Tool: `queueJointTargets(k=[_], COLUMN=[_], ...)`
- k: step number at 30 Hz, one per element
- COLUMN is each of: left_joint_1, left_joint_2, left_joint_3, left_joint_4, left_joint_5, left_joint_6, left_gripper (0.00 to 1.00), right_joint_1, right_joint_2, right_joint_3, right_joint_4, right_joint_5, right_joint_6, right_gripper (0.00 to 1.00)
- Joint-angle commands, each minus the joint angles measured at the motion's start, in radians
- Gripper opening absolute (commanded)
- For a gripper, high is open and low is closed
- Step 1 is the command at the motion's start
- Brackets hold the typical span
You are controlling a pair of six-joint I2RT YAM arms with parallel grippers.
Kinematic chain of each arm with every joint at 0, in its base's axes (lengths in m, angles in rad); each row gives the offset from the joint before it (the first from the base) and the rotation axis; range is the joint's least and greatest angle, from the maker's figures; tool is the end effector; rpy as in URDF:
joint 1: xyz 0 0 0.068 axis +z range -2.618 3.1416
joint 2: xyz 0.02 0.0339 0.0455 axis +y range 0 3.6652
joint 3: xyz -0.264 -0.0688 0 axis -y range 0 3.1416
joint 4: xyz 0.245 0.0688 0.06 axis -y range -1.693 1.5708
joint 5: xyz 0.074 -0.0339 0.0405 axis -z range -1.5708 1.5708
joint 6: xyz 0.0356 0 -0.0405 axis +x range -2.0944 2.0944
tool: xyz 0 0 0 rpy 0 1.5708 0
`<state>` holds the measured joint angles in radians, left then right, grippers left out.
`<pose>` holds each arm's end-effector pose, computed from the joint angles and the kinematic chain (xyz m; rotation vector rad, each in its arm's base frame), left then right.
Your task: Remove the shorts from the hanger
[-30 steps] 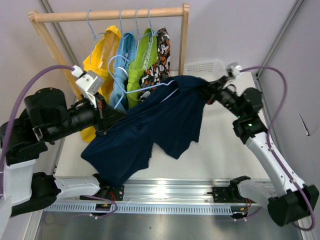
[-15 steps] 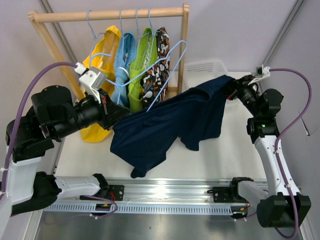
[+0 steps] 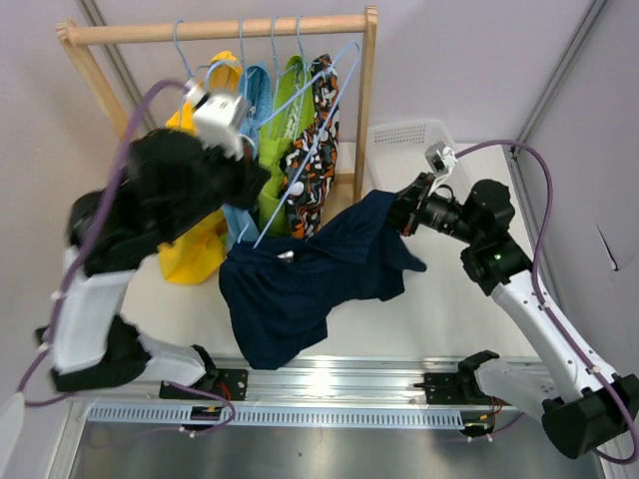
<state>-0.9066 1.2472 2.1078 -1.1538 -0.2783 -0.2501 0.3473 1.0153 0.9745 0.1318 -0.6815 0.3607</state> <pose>0.1026 -0.1152 0.5574 0.4205 1.8404 -0.5421 0.2079 0.0991 0.3970 -0.5682 1.4924 1.0603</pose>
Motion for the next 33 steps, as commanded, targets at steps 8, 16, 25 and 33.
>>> queueJointTargets(k=[8, 16, 25, 33], left_joint_1=[0.011, 0.025, 0.028, 0.227], left_joint_2=[0.151, -0.002, -0.057, -0.127], left_joint_3=[0.015, 0.063, 0.055, -0.067], left_joint_4=[-0.084, -0.121, -0.164, -0.052], left_joint_5=[-0.441, -0.466, -0.574, -0.513], left_joint_6=[-0.032, -0.031, -0.025, 0.032], left_gripper=[0.0, 0.0, 0.0, 0.0], right_joint_1=[-0.092, -0.268, -0.3, -0.295], right_joint_2=[0.188, 0.676, 1.091, 1.008], right_joint_3=[0.692, 1.444, 1.606, 1.442], right_joint_4=[-0.377, -0.299, -0.104, 0.107], right_joint_5=[0.378, 0.358, 0.275, 0.234], right_joint_6=[-0.226, -0.083, 0.096, 0.087], right_gripper=[0.0, 0.0, 0.0, 0.0])
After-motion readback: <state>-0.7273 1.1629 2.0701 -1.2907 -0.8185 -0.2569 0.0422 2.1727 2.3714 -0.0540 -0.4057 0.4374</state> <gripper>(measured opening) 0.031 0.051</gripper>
